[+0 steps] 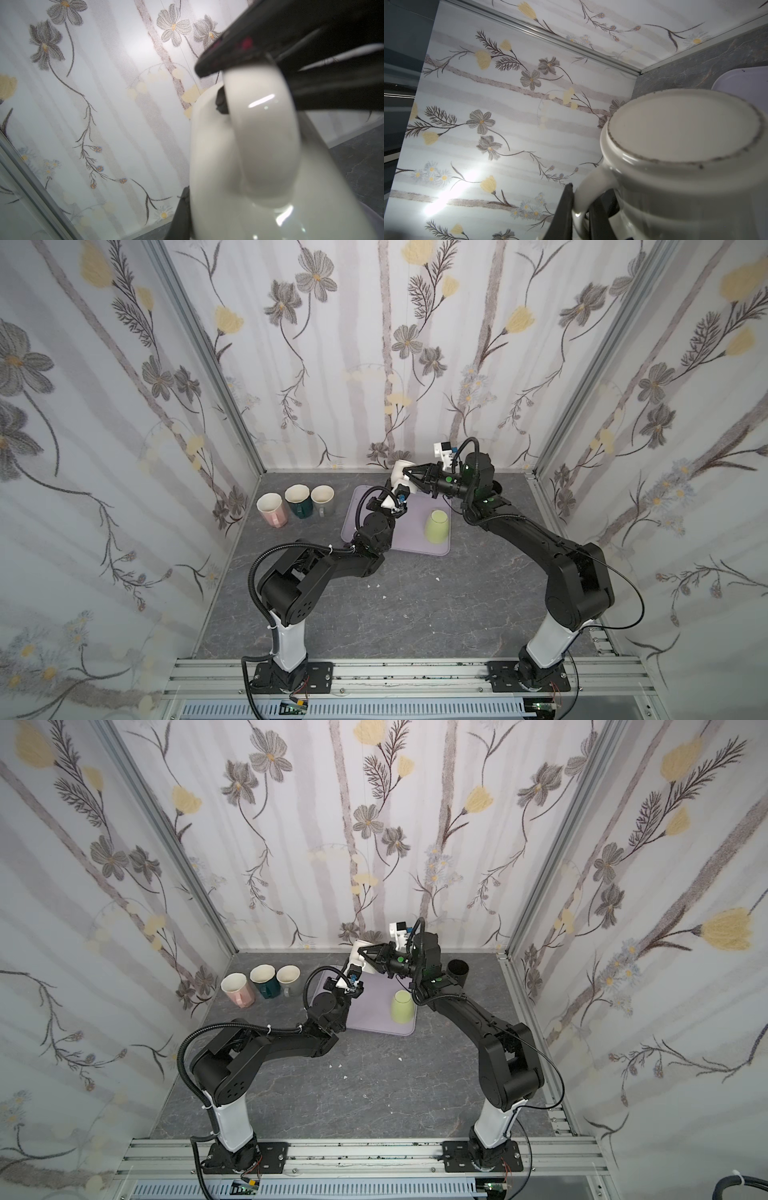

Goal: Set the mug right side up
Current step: 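Open the right gripper and draw it back while left gripper holds the mug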

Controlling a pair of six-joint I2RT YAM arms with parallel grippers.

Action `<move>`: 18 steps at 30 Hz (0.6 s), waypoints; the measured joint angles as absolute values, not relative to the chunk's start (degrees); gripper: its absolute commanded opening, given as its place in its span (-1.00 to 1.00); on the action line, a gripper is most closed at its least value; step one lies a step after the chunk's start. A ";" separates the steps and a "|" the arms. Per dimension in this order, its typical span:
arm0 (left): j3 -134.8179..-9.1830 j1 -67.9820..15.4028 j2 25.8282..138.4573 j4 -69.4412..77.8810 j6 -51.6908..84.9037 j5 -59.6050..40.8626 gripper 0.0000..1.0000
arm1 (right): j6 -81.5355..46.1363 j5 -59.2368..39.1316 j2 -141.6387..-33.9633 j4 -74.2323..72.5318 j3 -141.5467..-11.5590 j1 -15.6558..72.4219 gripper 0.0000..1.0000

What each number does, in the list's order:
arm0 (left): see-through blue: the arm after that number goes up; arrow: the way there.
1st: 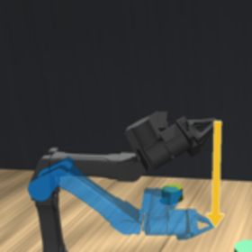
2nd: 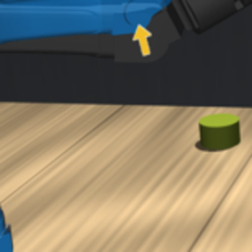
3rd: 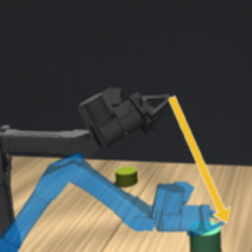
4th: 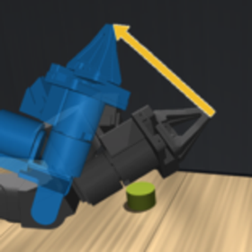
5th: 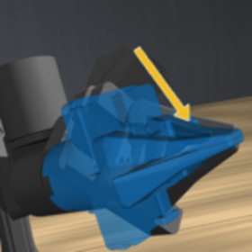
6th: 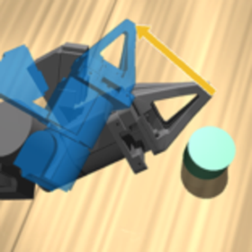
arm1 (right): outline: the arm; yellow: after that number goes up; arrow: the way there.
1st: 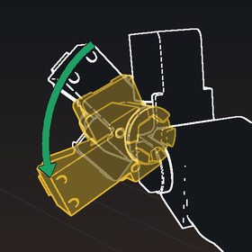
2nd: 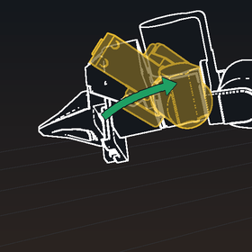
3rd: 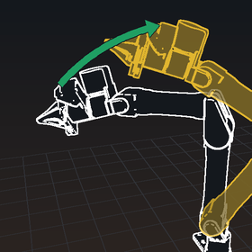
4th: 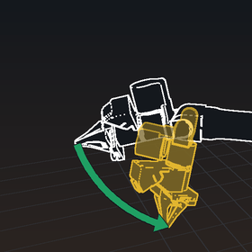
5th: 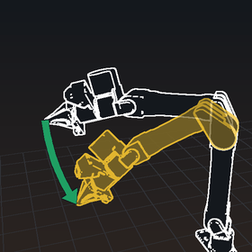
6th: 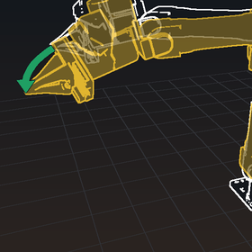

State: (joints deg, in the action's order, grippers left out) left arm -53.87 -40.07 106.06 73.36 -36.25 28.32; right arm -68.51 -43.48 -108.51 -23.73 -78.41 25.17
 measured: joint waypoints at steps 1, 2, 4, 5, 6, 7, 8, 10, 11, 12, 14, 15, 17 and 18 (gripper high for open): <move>-53.41 -40.07 105.73 73.38 -35.64 27.99 -1.00 | -68.49 -43.75 -108.38 -23.59 -78.41 25.17 -0.94; -53.10 -40.07 105.54 73.41 -35.20 27.77 -1.00 | -68.49 -43.88 -108.29 -23.49 -78.41 25.17 -0.91; -52.23 -40.07 105.10 73.43 -34.04 27.14 -1.00 | -68.49 -44.49 -108.27 -23.35 -78.30 25.17 -0.86; -51.83 -40.07 104.92 73.41 -33.52 26.94 -1.00 | -68.49 -44.71 -108.27 -23.11 -78.28 25.15 -0.83; -51.40 -40.07 104.71 73.38 -32.80 26.70 -1.00 | -68.51 -44.93 -108.27 -22.92 -78.22 25.15 -0.78; -50.98 -40.07 104.47 73.38 -32.25 26.50 -1.00 | -68.51 -45.25 -108.27 -22.92 -78.17 25.15 -0.72; -50.65 -40.07 104.25 73.38 -31.70 26.28 -1.00 | -68.53 -45.41 -108.27 -22.92 -78.11 25.15 -0.68; -50.13 -40.05 103.83 73.41 -30.79 26.17 -1.00 | -68.45 -45.65 -108.27 -22.94 -77.95 25.10 -0.61; -49.93 -40.03 103.66 73.47 -30.30 26.04 -1.00 | -68.42 -45.74 -108.27 -22.92 -77.89 25.10 -0.56; -49.82 -40.01 103.50 73.47 -30.09 25.82 -1.00 | -68.20 -45.67 -108.27 -22.87 -77.78 24.99 -0.51; -49.47 -40.05 103.22 73.52 -29.61 25.39 -1.00 | -67.83 -45.65 -108.27 -22.87 -77.65 24.95 -0.44; -49.28 -40.12 103.00 73.60 -29.34 25.21 -1.00 | -67.81 -45.84 -108.27 -22.90 -77.56 24.99 -0.41; -48.97 -40.12 102.48 73.76 -28.86 24.62 -1.00 | -67.46 -46.22 -108.27 -22.85 -77.38 25.10 -0.32; -48.82 -40.10 102.37 73.89 -28.51 24.69 -1.00 | -67.44 -46.39 -108.27 -22.90 -77.32 25.10 -0.24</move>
